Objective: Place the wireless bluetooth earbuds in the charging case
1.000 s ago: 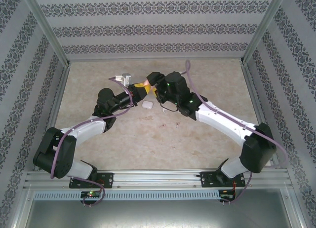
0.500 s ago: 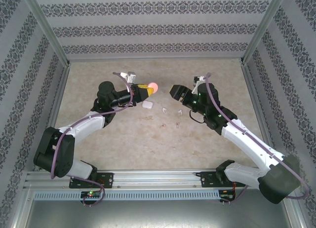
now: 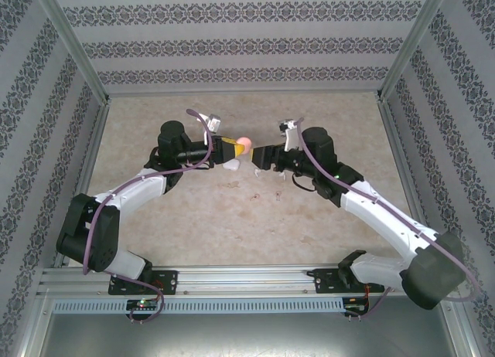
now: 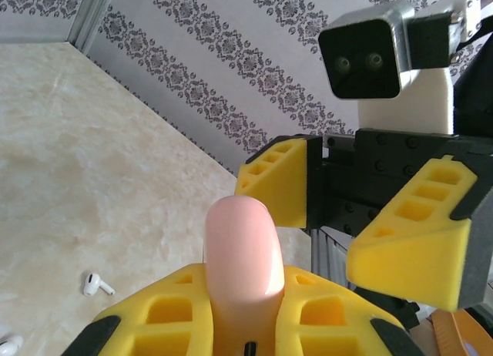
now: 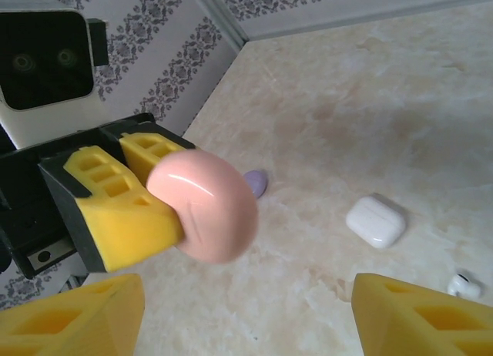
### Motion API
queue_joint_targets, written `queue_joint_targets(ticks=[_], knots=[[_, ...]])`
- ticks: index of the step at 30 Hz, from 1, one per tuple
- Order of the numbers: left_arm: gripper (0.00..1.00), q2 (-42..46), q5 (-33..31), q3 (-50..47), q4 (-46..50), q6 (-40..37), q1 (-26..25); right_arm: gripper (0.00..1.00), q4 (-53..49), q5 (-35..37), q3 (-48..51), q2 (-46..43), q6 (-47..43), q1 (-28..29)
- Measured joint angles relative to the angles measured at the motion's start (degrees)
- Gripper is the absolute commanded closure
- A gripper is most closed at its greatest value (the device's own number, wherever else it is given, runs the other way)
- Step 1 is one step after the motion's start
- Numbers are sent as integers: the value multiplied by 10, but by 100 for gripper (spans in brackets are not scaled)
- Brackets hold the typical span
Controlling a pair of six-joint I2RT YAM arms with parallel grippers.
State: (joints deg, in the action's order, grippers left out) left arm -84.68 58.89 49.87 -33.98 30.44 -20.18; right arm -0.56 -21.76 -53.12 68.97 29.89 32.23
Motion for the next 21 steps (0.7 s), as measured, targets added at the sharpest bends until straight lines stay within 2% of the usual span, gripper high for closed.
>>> queue_joint_targets(ticks=[10, 21], knots=[[100, 0, 8, 3, 12, -1, 1, 39, 7, 0, -26, 54, -14, 5], [100, 12, 19, 3, 19, -5, 2, 43, 31, 7, 37, 59, 5, -65]])
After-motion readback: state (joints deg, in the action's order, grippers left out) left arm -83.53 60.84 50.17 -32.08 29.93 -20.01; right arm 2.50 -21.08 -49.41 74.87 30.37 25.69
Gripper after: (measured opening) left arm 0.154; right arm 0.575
